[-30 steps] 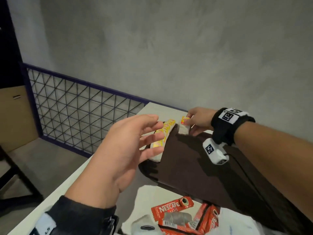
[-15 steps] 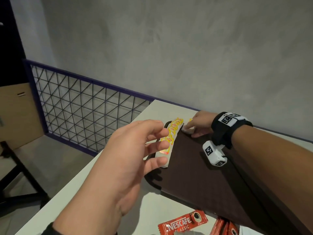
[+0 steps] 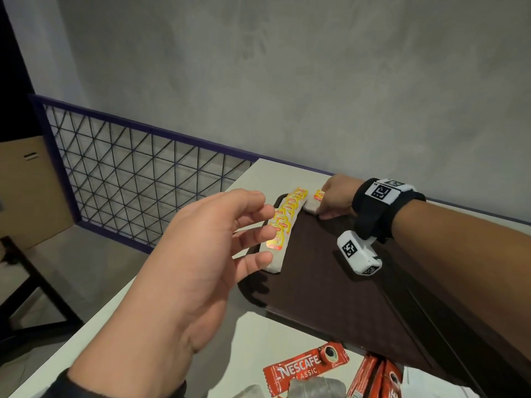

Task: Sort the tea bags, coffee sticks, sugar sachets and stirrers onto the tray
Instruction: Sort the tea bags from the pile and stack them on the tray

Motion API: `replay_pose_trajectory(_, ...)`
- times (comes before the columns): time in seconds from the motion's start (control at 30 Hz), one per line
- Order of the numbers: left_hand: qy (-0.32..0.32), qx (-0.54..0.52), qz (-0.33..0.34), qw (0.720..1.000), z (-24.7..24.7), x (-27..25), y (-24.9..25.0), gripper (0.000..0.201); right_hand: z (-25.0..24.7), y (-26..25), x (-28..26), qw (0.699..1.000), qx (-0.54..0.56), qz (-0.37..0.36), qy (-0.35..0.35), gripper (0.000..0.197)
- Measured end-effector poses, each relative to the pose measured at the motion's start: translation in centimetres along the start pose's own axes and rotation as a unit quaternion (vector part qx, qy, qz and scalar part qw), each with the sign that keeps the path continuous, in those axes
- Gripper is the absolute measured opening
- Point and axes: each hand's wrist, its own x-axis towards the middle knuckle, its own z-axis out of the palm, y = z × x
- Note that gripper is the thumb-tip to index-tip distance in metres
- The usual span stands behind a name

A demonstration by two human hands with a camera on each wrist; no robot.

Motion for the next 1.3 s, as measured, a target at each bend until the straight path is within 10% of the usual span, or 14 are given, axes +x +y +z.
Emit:
replay_pose_trajectory(0.37,0.006,0.009,0.003,1.0,-0.1,0.2,-0.3,0.003,1.3,-0.7,-0.8,0.969,-0.231,-0.034,0.077,0.067)
replay_pose_trajectory(0.83,0.01,0.043,0.008,0.999,0.0,0.2,-0.3,0.008,0.9,-0.9,-2.1,0.99,-0.119,-0.025,0.071,0.05)
replay_pose_trajectory(1.3,-0.024,0.171,0.096,0.98,-1.4,-8.7,4.8,0.014,-0.1,-2.1,-30.6,0.922,-0.243,-0.239,-0.182,0.012)
